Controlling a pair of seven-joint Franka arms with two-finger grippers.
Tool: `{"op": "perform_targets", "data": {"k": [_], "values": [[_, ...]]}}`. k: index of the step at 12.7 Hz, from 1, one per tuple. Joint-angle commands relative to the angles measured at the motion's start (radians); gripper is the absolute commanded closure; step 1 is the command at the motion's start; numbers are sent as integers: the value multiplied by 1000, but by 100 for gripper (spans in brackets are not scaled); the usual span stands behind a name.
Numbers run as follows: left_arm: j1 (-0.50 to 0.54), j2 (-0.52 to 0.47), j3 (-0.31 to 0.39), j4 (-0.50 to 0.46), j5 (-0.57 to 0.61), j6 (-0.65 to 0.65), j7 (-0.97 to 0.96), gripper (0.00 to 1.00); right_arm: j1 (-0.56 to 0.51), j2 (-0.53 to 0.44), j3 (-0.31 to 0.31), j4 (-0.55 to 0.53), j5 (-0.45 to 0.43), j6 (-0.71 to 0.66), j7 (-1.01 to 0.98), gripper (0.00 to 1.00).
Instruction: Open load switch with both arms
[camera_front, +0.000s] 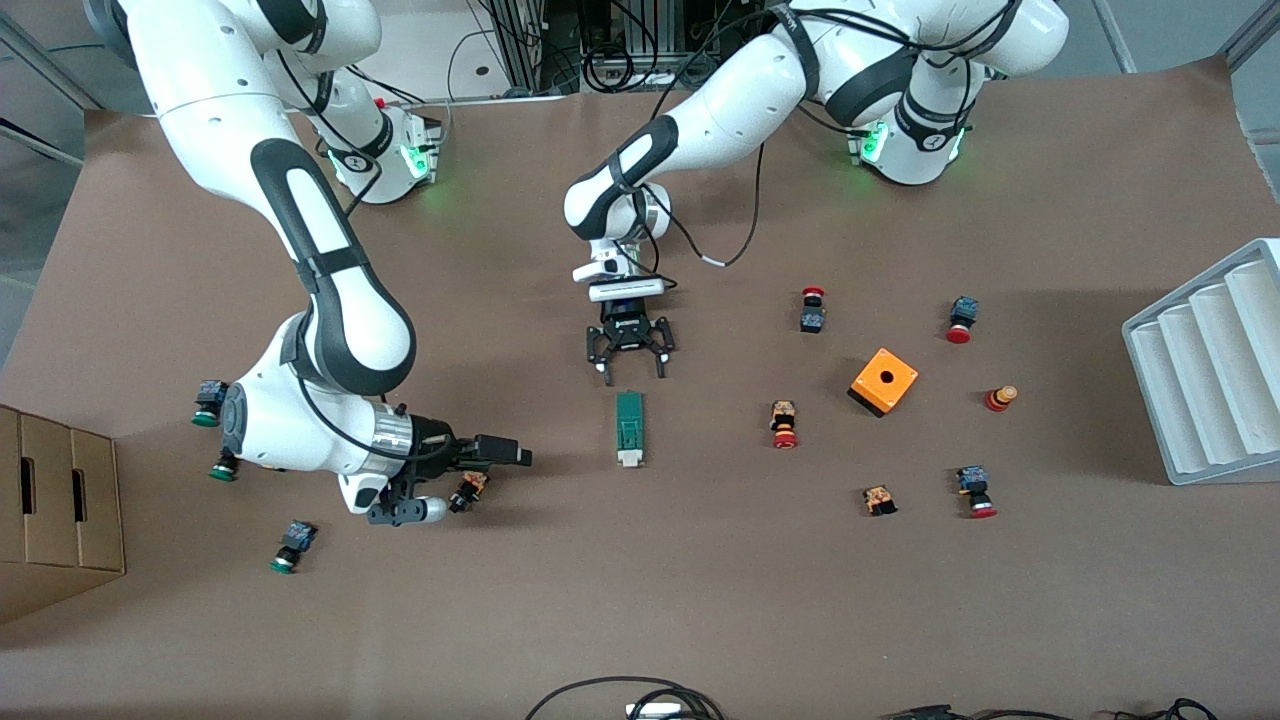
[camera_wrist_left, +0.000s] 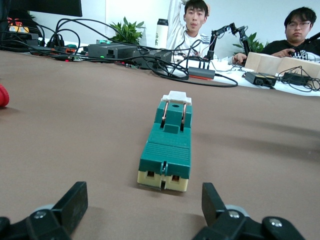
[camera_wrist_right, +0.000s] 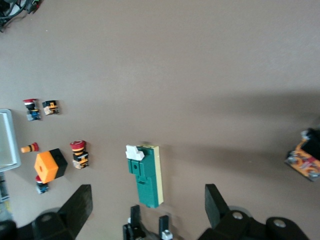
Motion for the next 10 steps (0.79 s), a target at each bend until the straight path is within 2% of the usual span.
{"op": "perform_targets", "data": {"k": [1,5,8,10], "values": [[-30,70,2,55,8,11,-14,0,24,50,-7,26,43,69,-21,0],[-28,73,2,85,-26,8,265,0,90,127,-7,98,43,194,-20,0],[-33,73,4,95,-52,8,261,0,121,182,-5,183,57,224,-18,0],[-34,73,10,95,-50,8,238,0,127,210,-5,218,107,224,-20,0]]}}
